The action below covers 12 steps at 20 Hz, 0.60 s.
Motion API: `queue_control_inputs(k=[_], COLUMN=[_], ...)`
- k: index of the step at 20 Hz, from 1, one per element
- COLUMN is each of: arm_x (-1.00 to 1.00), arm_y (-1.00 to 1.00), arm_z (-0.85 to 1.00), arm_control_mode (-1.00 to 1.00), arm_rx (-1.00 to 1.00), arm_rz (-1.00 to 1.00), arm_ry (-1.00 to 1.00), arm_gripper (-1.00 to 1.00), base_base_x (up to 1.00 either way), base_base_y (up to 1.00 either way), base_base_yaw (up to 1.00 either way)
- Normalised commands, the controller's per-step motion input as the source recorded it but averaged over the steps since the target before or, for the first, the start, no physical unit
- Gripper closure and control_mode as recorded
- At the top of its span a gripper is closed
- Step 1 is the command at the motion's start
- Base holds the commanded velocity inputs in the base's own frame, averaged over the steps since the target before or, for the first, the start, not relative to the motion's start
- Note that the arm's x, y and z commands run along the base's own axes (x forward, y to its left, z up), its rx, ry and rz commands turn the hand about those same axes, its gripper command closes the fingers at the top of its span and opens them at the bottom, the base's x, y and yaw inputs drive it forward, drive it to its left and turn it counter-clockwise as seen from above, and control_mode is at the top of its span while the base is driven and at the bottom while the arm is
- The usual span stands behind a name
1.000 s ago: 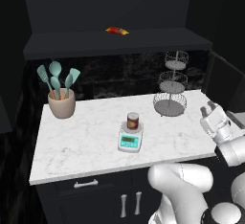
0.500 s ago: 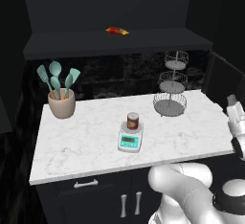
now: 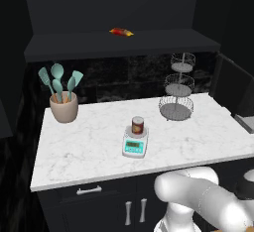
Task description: Pick the canned food and place it on the digital scale for weighing, and close the cabinet.
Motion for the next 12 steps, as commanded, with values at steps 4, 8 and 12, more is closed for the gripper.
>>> queue_control_inputs(k=[4, 8, 12], arm_x=[-0.21, -0.21, -0.19], arm_y=[-0.80, -0.26, 0.00], arm_z=[0.31, 0.63, 0.85], arm_control_mode=[-1.00, -1.00, -1.00], arm_rx=[0.15, 0.04, 0.00], arm_rz=[0.05, 0.06, 0.14], arm_ry=[-0.01, -0.08, -0.14], arm_gripper=[-1.00, -1.00, -1.00], base_base_x=[0.00, 0.00, 0.00], base_base_y=[0.00, 0.00, 0.00], base_base_yaw=[0.00, 0.00, 0.00])
